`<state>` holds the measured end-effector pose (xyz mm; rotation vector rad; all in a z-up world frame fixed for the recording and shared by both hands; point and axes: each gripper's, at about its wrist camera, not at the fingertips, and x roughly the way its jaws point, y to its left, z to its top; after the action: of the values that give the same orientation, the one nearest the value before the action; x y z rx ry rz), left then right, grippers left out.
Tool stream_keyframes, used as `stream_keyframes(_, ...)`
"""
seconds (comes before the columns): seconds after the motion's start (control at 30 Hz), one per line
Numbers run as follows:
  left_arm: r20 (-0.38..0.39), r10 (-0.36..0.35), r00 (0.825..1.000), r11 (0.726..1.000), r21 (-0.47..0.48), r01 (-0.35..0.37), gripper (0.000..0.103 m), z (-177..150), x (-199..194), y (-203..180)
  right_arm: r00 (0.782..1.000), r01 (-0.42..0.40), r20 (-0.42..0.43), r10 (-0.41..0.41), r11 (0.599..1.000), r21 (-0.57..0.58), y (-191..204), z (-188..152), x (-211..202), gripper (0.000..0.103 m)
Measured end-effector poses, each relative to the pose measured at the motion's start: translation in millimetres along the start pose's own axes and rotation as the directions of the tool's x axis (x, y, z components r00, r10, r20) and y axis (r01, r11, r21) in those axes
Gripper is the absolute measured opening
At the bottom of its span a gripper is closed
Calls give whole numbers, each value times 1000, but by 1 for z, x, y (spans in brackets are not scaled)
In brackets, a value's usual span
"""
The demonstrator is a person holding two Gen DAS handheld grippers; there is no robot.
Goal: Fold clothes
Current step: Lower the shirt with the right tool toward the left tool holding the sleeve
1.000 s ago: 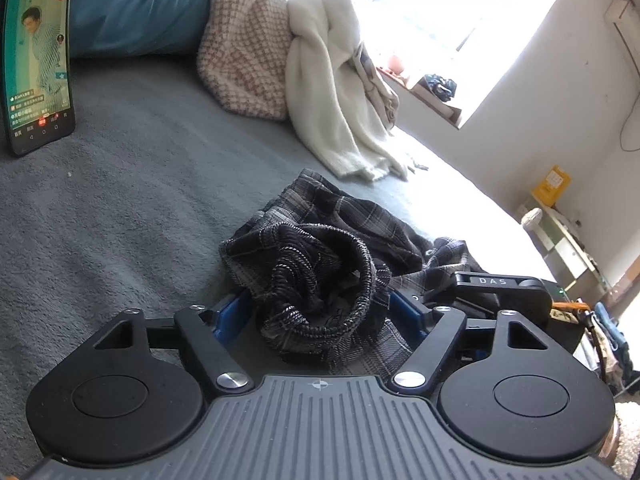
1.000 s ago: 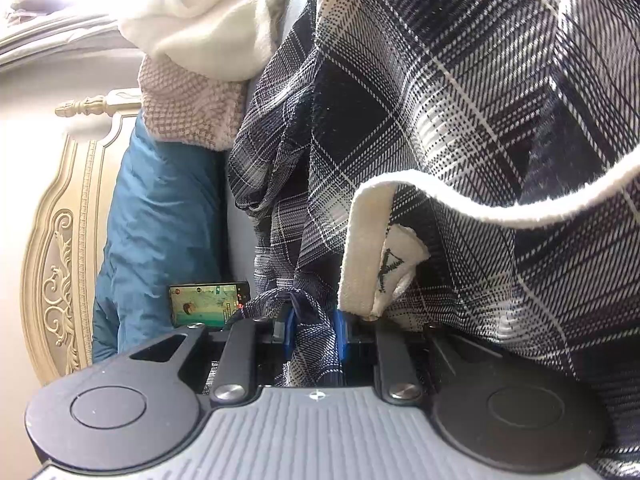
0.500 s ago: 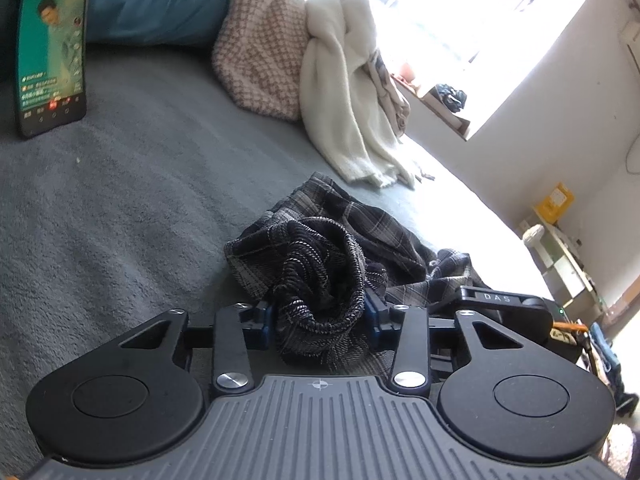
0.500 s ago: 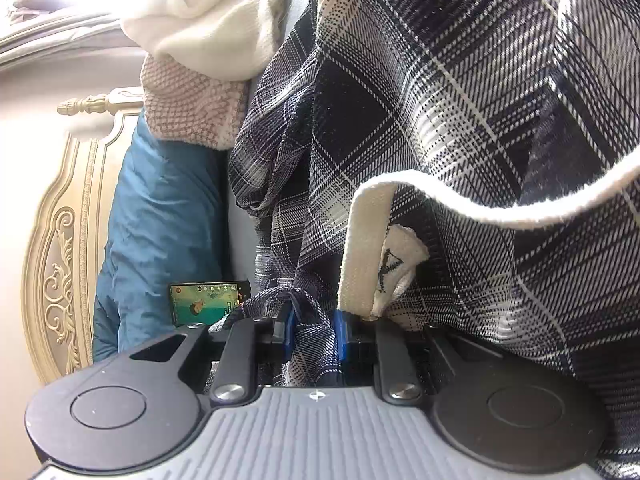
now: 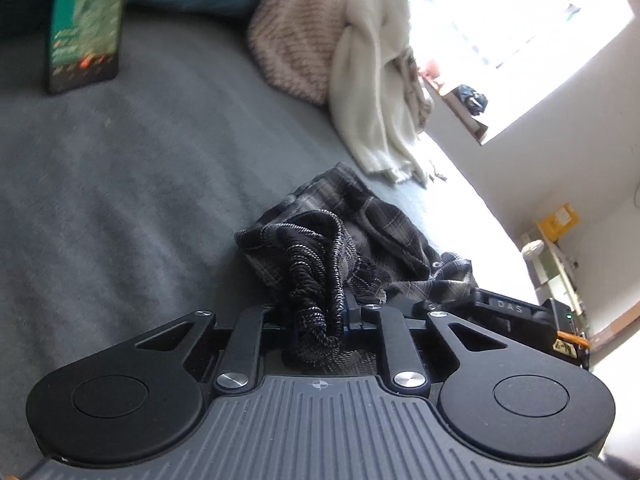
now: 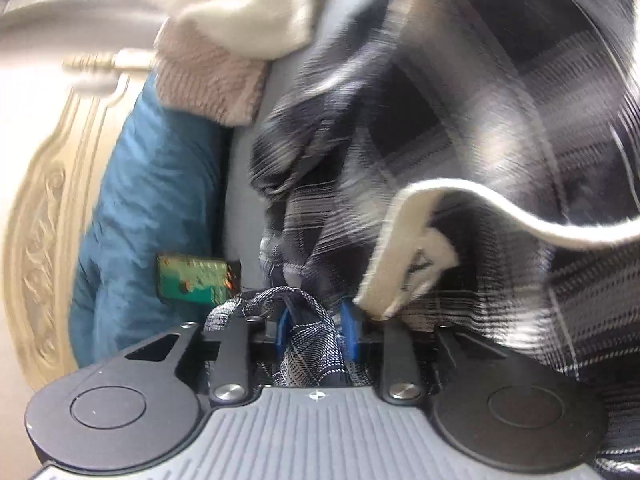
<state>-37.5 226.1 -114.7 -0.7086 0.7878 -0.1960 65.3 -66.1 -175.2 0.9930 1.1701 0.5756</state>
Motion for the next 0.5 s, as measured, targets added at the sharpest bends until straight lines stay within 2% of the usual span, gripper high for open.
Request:
stream_keyframes(0.07, -29, 2, 1000, 999, -34, -3, 14, 5, -7, 5, 999, 33, -3, -33, 995, -94, 15, -1, -5, 45)
stream_keyframes(0.23, -128, -4, 992, 996, -92, -8, 13, 14, -27, 10, 995, 93, 7, -96, 942, -324, 50, -9, -21, 50)
stream_keyframes(0.4, -224, -43, 974, 980, -201, -3, 13, 21, -53, 19, 985, 119, -50, -162, 870, -478, 63, -25, -34, 51)
stream_keyframes(0.5, -274, -17, 961, 977, -208, -42, 13, 16, -61, 25, 972, 121, -108, -211, 834, -538, 64, -37, -37, 51)
